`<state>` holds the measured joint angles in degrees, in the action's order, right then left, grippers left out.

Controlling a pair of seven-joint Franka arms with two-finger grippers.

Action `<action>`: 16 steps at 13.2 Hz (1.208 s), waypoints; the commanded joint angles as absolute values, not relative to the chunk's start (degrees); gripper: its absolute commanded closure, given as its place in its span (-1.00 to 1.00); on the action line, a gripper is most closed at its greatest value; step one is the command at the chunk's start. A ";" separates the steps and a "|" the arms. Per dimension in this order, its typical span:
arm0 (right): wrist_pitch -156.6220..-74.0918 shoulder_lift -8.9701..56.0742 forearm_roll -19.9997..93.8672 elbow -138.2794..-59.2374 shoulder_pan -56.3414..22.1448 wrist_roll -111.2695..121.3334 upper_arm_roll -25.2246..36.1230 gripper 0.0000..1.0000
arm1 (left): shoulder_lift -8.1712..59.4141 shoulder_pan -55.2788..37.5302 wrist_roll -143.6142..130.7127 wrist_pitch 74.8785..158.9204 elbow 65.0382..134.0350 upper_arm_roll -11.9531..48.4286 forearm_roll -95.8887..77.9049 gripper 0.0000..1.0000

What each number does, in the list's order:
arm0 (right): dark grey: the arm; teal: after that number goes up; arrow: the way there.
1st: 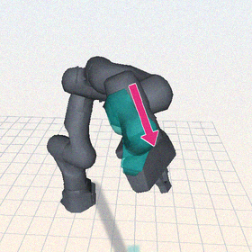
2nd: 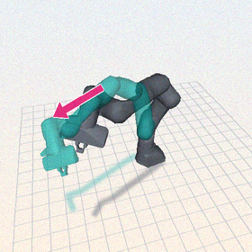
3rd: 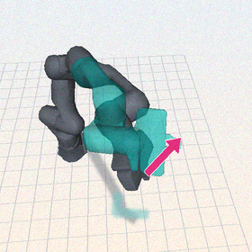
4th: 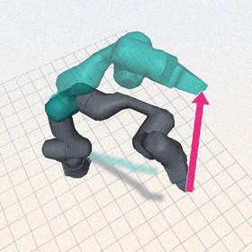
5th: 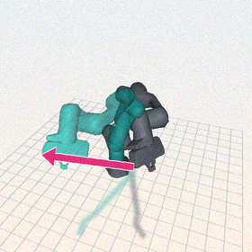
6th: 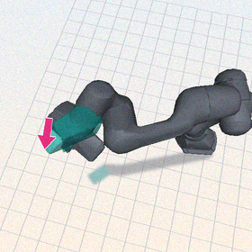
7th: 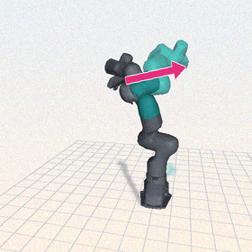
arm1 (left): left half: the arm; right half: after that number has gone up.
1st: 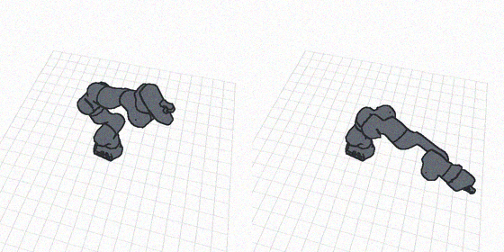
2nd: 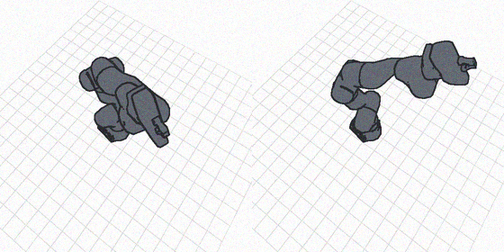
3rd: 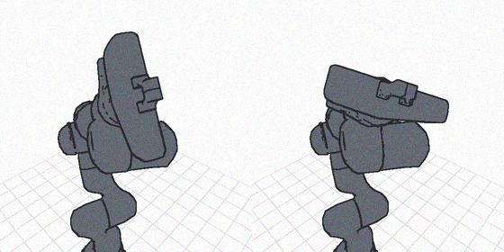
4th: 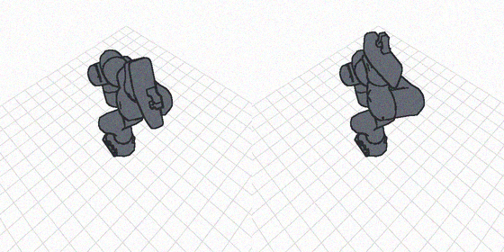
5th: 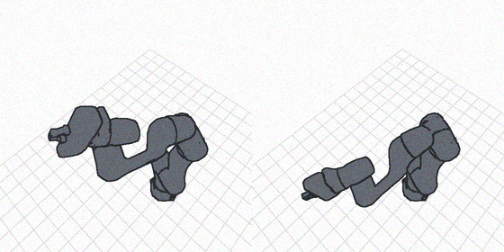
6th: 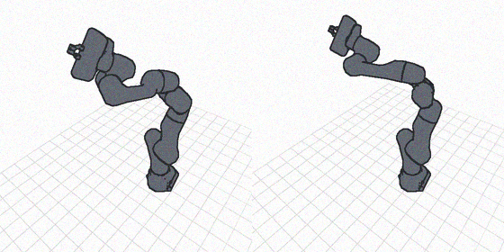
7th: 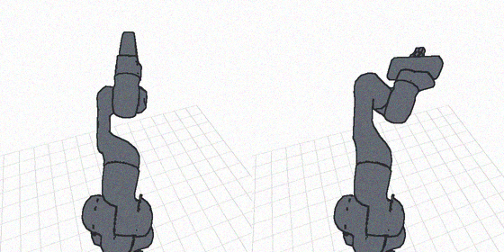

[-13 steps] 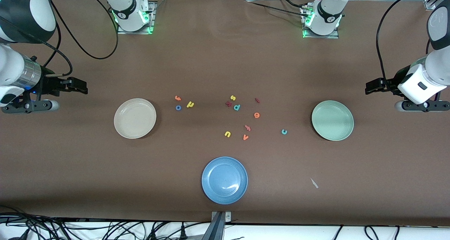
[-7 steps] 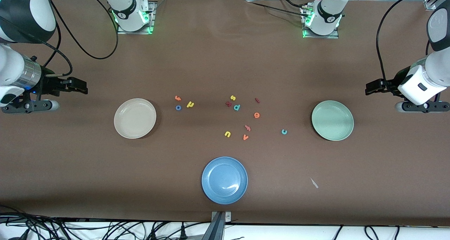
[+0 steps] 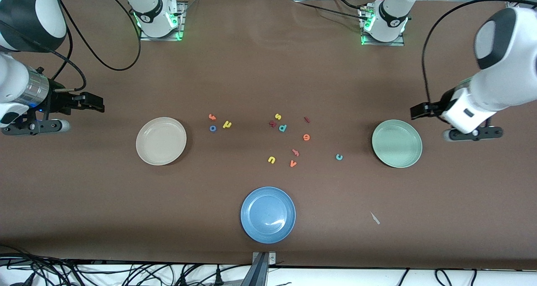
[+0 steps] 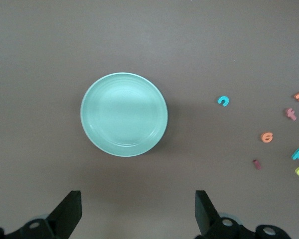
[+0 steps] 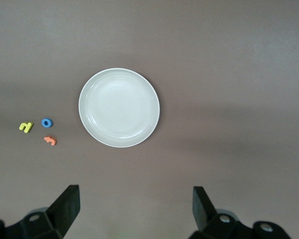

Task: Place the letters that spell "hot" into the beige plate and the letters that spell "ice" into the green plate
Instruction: 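Grasp the teal c with the left gripper while the right gripper grasps orange letter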

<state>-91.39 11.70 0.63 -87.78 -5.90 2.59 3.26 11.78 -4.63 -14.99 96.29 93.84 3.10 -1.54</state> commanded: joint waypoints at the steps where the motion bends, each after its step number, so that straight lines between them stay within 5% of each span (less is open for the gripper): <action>1: -90.26 11.95 -0.09 -86.40 -5.71 3.43 3.16 -1.00 | 14.75 -8.16 -23.87 99.65 94.22 2.64 -2.99 -1.00; 13: -96.66 18.62 4.31 -84.91 -13.43 -7.17 3.60 -1.00 | 36.03 -15.47 -40.52 128.93 94.04 2.64 -2.90 -0.98; 16: -101.33 22.22 7.89 -84.99 -17.83 -13.34 3.52 -1.00 | 39.62 -15.47 -40.60 131.11 93.69 2.64 -2.99 -0.79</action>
<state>-100.27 19.10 4.93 -87.32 -15.85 -9.97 3.12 37.46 -14.91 -40.30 129.38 94.84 3.20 -1.54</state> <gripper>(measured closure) 0.000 0.048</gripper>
